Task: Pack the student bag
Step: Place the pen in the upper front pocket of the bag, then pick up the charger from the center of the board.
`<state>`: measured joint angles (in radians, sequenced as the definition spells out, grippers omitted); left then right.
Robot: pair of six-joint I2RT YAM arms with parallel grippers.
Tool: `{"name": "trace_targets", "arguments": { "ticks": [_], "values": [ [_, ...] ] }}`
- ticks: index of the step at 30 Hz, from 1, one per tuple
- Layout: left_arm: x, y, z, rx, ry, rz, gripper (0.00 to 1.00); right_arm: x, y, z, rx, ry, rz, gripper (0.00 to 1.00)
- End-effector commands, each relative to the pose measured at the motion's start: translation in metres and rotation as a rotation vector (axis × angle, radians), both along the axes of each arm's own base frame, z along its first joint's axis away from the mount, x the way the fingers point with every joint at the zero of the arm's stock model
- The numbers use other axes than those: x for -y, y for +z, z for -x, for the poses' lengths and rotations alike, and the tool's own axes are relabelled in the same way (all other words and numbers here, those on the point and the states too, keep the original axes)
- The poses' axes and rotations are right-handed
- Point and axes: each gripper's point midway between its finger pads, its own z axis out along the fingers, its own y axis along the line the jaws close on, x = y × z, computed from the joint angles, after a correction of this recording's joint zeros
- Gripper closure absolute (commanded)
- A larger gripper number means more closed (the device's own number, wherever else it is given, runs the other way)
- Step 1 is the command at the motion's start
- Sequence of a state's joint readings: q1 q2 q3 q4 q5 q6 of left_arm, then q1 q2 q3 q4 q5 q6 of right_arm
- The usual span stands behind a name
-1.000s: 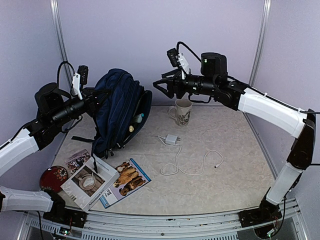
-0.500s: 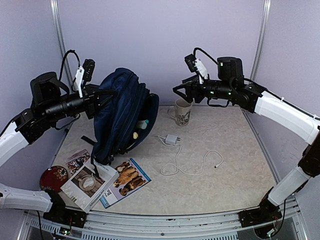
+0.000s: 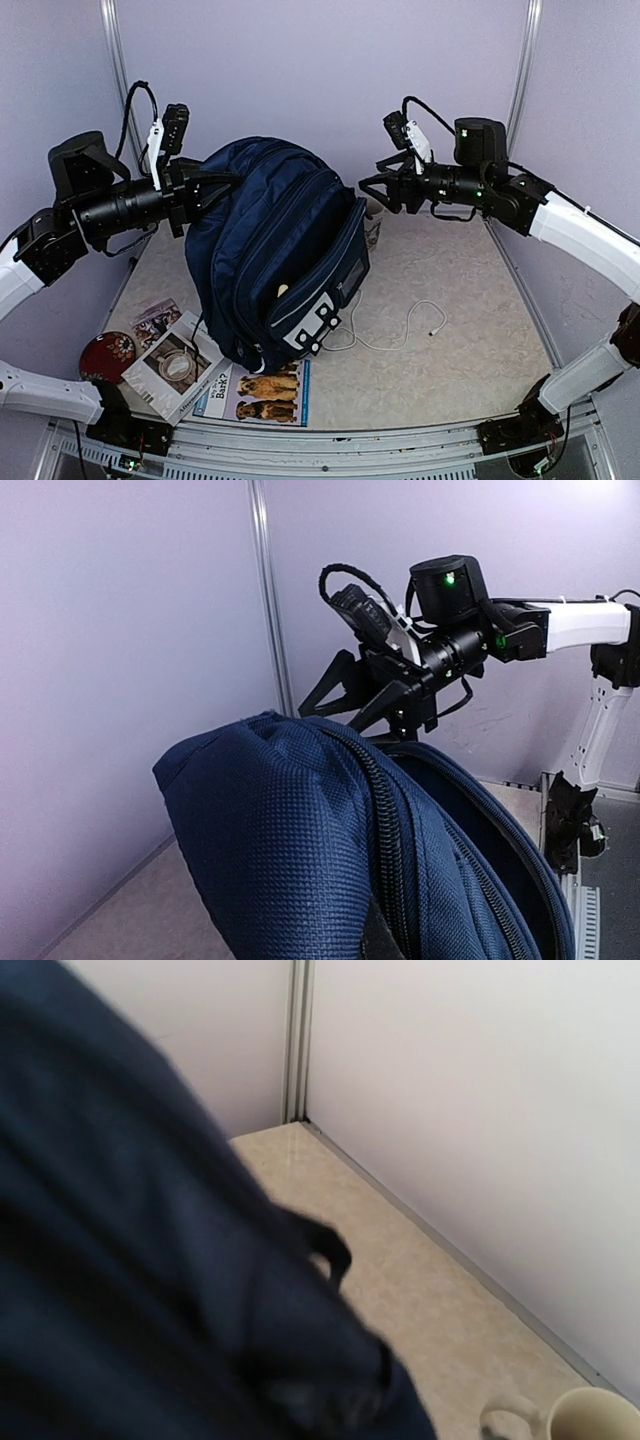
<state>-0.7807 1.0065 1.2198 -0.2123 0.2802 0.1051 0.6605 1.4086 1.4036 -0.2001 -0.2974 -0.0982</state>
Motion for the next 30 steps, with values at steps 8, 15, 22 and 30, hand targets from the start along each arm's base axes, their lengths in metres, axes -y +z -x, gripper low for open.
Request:
{"name": "trace_targets", "arguments": {
  "ticks": [8, 15, 22, 30],
  "values": [
    [-0.033, 0.062, -0.020, 0.207, 0.207, 0.170, 1.00, 0.009, -0.005, 0.001, 0.003, -0.027, 0.033, 0.34],
    [-0.039, 0.056, -0.028, 0.195, 0.249, 0.174, 1.00, 0.011, -0.020, -0.011, -0.042, -0.070, 0.053, 0.34],
    [-0.068, 0.060, -0.046, 0.180, 0.397, 0.208, 1.00, 0.013, -0.088, -0.045, -0.227, -0.161, 0.154, 0.34],
    [-0.081, 0.058, -0.049, 0.189, 0.440, 0.197, 1.00, -0.012, -0.184, -0.074, -0.403, -0.115, 0.302, 0.22]
  ]
}}
